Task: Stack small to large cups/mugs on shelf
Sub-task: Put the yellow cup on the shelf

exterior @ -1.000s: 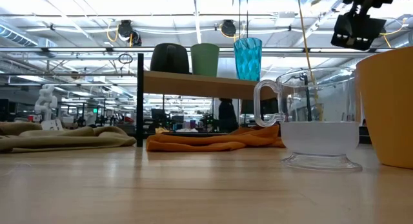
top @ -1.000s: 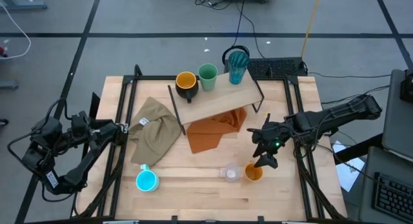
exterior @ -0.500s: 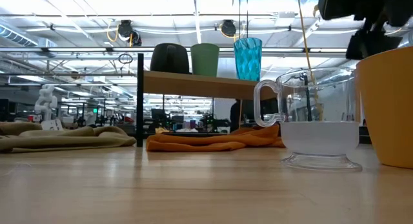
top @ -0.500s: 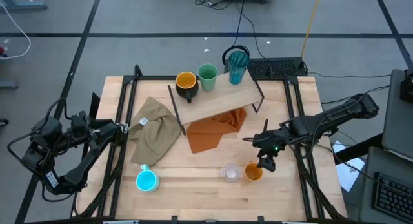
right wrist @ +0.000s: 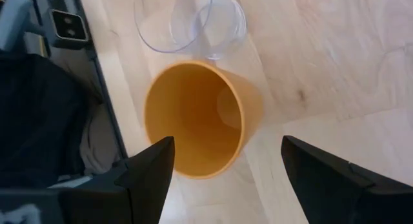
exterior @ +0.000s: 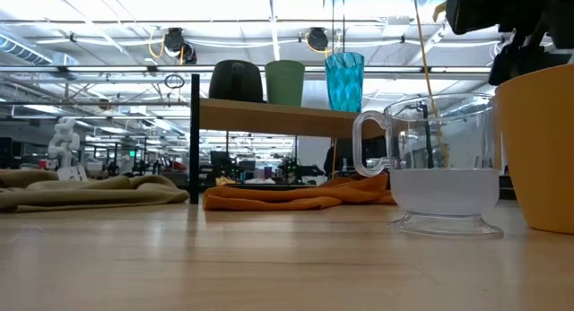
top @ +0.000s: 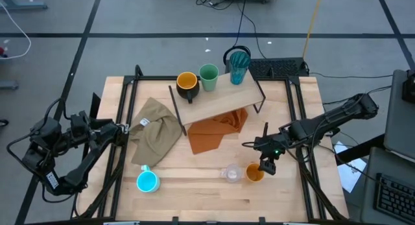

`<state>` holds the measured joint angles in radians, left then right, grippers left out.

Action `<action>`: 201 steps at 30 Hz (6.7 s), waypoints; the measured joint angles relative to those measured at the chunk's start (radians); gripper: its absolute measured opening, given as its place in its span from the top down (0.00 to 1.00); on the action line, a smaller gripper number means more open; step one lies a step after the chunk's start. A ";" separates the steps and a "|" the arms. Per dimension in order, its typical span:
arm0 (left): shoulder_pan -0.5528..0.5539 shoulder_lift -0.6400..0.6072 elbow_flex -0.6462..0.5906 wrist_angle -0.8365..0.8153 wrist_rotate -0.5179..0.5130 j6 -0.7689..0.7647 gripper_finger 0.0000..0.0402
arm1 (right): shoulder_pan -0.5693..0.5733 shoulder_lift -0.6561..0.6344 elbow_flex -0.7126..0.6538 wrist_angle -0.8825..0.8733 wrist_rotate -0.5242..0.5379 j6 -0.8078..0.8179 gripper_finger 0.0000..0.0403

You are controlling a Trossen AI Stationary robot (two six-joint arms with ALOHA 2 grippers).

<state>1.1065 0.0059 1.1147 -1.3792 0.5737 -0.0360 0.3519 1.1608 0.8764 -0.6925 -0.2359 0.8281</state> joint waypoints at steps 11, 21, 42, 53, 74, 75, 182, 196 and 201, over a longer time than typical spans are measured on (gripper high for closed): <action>0.000 0.000 0.000 0.000 0.000 -0.018 0.50 | 0.010 0.010 0.001 -0.020 0.004 -0.017 0.32; 0.000 0.000 0.000 0.000 0.000 -0.018 0.50 | 0.008 0.046 0.001 0.090 0.004 -0.066 0.32; 0.000 0.000 0.000 -0.009 0.000 0.001 0.50 | 0.008 0.129 0.001 0.080 0.006 -0.151 0.32; 0.000 0.000 0.000 -0.009 0.000 0.007 0.50 | 0.008 0.157 0.001 0.091 0.022 -0.193 0.32; 0.000 0.000 0.000 -0.016 0.000 0.014 0.50 | -0.015 0.157 -0.058 0.144 0.029 -0.180 0.33; 0.000 0.000 0.000 -0.016 0.000 0.014 0.50 | -0.017 0.157 -0.058 0.145 0.026 -0.184 0.34; 0.000 0.000 0.000 -0.046 -0.024 0.022 0.50 | -0.948 0.556 1.172 -0.780 0.203 -1.046 1.00; 0.000 0.000 0.000 -0.053 -0.025 0.027 0.50 | -0.948 0.646 1.172 -0.793 0.178 -1.083 1.00; 0.000 0.000 0.000 -0.061 -0.025 0.023 0.50 | -0.953 0.650 1.171 -0.794 0.178 -1.083 1.00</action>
<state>1.1065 0.0063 1.1145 -1.4407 0.5491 -0.0128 -0.6012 1.8107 2.0476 -1.4863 -0.0576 -0.2552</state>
